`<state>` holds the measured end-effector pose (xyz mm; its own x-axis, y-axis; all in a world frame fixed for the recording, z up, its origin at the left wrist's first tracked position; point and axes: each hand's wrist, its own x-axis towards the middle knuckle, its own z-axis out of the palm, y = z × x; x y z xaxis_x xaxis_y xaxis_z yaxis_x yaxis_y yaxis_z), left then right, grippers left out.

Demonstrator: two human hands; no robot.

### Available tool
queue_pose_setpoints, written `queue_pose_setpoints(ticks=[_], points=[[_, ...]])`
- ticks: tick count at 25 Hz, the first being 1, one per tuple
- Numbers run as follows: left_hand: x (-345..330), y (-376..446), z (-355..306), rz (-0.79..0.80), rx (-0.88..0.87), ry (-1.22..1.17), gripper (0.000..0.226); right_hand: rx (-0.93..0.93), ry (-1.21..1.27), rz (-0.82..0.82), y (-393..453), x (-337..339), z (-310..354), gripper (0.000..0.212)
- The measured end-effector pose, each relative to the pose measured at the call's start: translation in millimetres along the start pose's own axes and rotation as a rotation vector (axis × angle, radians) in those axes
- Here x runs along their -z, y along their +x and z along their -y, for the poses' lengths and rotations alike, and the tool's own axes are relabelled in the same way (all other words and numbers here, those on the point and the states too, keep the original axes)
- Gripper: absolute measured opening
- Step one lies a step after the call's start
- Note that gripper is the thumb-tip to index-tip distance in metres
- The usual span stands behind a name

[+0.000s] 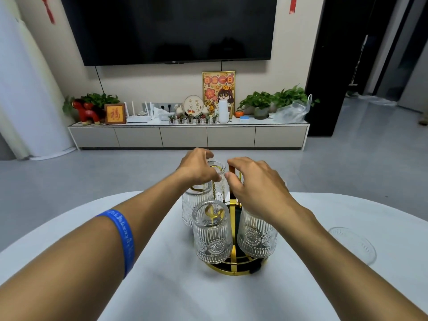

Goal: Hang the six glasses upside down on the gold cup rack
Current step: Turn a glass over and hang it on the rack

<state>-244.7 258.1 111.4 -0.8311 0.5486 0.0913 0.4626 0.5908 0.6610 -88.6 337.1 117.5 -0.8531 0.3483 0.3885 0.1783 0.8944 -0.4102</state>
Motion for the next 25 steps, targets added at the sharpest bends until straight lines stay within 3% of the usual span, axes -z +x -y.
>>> queue_pose_setpoints(ticks=[6, 11, 20, 23, 25], points=[[1, -3, 0, 0.044, 0.020, -0.019, 0.087, -0.004, 0.010, -0.008, 1, -3, 2, 0.035], [15, -29, 6, 0.059, 0.040, -0.030, 0.095, -0.012, 0.059, 0.079, -3, 6, -4, 0.044], [31, -64, 15, 0.052, 0.012, 0.020, 0.067, -0.077, 0.073, -0.015, -53, 13, -23, 0.044], [27, -75, 15, 0.053, 0.002, 0.007, 0.065, -0.191, 0.168, -0.202, -90, 19, -55, 0.039], [28, -86, 14, -0.047, -0.022, -0.049, 0.062, -0.319, 0.164, -0.376, -115, 22, -80, 0.044]])
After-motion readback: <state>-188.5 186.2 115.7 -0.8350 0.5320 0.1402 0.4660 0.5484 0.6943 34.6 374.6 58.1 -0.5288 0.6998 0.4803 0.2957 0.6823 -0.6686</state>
